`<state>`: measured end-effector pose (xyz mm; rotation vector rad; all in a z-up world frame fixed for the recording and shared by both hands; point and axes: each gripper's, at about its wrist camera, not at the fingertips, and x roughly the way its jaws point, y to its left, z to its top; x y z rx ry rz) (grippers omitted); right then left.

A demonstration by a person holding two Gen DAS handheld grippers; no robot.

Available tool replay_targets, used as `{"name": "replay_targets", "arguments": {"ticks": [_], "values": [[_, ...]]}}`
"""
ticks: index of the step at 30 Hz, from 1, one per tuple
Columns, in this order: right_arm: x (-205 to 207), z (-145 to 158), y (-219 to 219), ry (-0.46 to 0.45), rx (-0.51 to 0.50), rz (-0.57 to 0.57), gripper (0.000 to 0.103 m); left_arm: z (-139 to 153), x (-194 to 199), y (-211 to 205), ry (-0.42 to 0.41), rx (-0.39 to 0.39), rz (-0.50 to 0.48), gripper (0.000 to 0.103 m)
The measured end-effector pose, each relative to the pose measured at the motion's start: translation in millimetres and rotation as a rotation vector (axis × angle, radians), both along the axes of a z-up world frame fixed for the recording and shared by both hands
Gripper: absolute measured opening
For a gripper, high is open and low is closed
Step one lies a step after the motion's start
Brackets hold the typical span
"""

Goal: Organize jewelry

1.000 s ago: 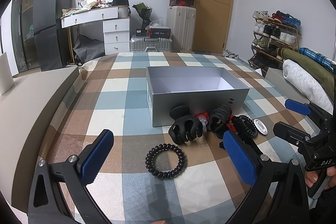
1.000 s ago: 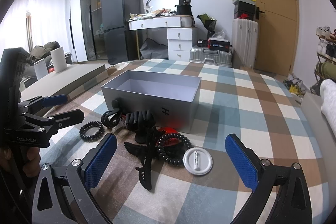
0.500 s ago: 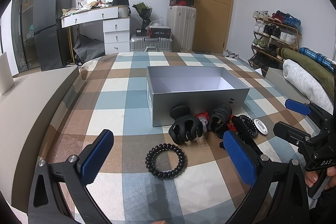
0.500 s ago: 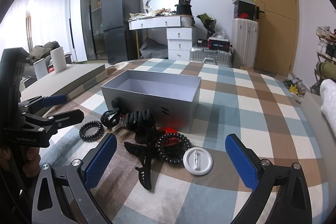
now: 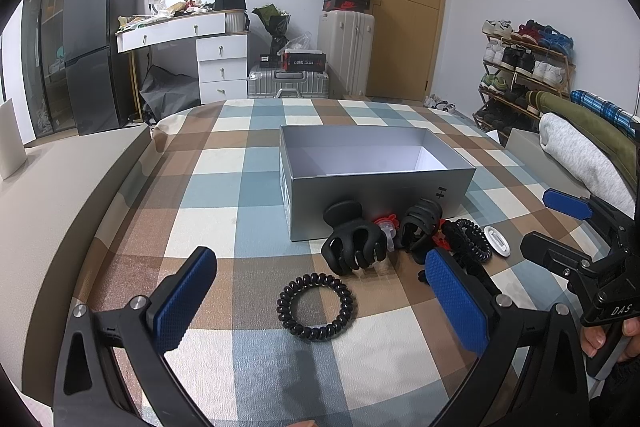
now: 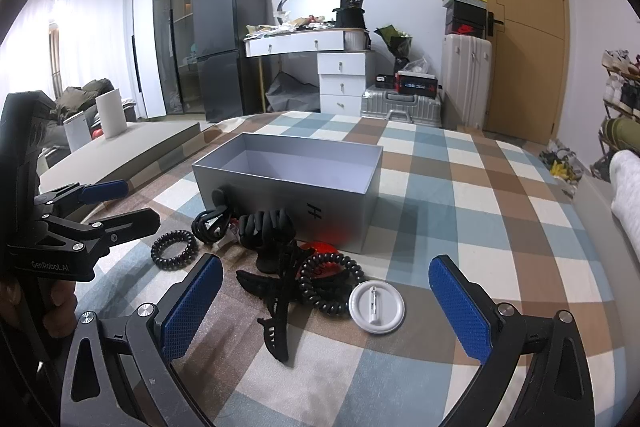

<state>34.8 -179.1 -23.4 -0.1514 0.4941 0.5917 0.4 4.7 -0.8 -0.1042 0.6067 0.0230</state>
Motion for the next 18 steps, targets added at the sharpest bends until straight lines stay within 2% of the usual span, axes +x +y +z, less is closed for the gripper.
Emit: {"name": "replay_targets", "arguments": {"ticks": [18], "values": [[4.9,-3.6,-2.2,0.025,0.002,-0.021,0.103,-3.8,1.7,2.5,0.018,-0.004,0.013,0.102]]}}
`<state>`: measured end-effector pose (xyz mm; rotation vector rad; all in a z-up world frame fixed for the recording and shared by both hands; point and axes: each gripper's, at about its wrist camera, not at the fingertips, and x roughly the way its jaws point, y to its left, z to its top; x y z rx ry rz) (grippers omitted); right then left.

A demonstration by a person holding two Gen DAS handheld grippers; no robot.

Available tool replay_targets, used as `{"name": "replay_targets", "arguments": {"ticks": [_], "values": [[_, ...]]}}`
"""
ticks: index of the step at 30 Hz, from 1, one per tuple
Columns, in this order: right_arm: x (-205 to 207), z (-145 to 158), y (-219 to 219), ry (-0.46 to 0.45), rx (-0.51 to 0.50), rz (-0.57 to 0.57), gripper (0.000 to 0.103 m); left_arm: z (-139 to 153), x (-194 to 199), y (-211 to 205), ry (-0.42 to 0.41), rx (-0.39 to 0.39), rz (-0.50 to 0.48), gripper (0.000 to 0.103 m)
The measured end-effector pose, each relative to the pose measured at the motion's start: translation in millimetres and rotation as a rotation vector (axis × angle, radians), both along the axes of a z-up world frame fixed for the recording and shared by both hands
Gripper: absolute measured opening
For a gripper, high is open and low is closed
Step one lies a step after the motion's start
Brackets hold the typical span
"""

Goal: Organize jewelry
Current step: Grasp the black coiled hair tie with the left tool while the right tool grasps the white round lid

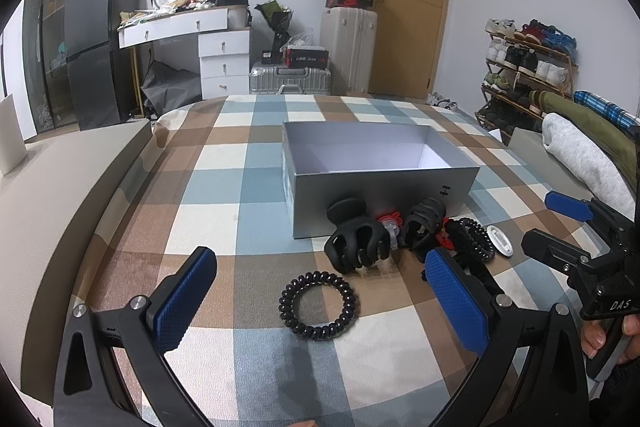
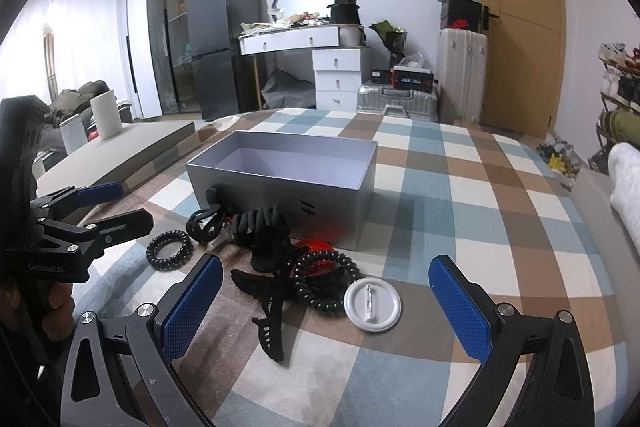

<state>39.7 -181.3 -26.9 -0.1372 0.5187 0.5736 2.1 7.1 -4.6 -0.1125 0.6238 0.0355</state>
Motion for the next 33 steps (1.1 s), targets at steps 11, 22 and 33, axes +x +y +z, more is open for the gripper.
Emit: {"name": "replay_targets", "arguments": {"ticks": [11,22,33], "values": [[29.3,-13.7,-6.1,0.165,-0.017,-0.074,0.102,-5.8,3.8,9.3,0.055,-0.046,0.019,0.102],[43.6,-26.7,-11.5,0.295,-0.029,-0.066,0.075,-6.1,3.9,10.9,0.076,-0.082,-0.006,0.101],[49.0,-31.2,-5.3,0.314,-0.069,-0.052,0.051,-10.1,7.8,-3.8,0.142,-0.019,-0.076,0.101]]}}
